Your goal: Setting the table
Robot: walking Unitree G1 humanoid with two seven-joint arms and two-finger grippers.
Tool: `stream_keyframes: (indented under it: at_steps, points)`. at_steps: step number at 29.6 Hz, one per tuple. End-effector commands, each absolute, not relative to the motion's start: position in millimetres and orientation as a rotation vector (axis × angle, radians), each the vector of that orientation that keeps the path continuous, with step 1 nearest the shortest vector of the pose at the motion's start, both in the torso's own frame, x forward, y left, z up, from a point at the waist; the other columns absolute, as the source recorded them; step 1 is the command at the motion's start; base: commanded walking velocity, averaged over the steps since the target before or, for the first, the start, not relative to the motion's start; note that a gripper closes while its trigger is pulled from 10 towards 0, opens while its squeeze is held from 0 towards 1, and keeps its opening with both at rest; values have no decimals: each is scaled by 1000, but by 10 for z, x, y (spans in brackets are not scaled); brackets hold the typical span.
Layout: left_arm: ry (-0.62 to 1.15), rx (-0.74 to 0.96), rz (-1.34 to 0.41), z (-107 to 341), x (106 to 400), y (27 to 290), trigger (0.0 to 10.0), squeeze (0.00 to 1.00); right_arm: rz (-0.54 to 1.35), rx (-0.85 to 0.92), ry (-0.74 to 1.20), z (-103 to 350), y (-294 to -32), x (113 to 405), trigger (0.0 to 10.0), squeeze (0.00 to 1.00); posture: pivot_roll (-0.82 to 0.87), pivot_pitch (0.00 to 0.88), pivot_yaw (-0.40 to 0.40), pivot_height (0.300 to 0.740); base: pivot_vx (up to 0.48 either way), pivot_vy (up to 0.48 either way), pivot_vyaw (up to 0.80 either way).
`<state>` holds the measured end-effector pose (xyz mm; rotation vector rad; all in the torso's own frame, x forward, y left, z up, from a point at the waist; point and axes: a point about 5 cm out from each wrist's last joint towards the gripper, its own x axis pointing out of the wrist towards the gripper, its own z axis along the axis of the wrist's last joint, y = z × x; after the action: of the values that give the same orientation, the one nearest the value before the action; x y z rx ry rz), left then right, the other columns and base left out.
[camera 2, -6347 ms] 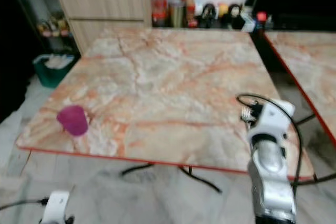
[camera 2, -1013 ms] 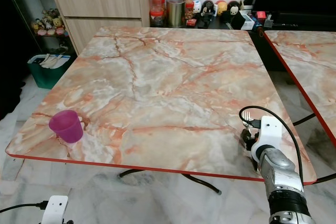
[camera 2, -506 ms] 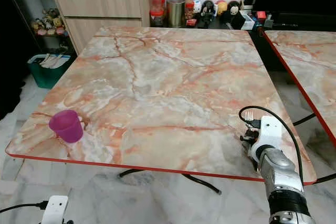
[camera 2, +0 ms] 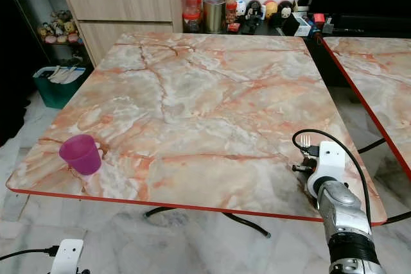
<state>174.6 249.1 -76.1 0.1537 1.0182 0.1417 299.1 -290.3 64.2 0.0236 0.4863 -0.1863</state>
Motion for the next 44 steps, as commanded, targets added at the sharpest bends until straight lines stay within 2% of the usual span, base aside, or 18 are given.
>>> stream_keyframes:
  at_steps: [1, 5, 6, 7, 12, 18, 44]
  points:
    - [1040, 159, 133, -778, 1720, 2479, 10000, 0, -189, 12, 449, 734, -2921, 3030, 0, 0, 21, 22, -5, 740, 0, 0, 0]
    - [1038, 162, 137, -777, 1722, 2482, 10000, 0, -191, -7, 382, 864, -2915, 3079, 0, 0, 18, 21, -4, 740, 0, 0, 0]
    - [1037, 163, 138, -776, 1723, 2482, 10000, 0, -200, -12, 346, 927, -2917, 3096, 4275, 0, 20, 21, -4, 740, 0, 0, 0]
    - [1037, 163, 138, -776, 1723, 2482, 10000, 0, -203, -10, 320, 969, -2915, 3106, 10000, 0, 19, 21, -4, 740, 0, 0, 0]
    - [1035, 166, 139, -774, 1726, 2485, 10000, 0, -181, -20, 212, 1169, -2855, 3144, 10000, 0, 14, 21, -2, 740, 0, 0, 0]
    - [1027, 182, 138, -768, 1735, 2488, 10000, 0, -168, -27, 173, 1249, -2799, 3160, 10000, 0, 13, 19, -4, 740, 0, 0, 0]
    - [1032, 191, 142, -776, 1718, 2488, 10000, 0, -164, -65, 128, 1407, -2719, 3200, 10000, 0, 10, 0, 0, 740, 0, -382, 0]
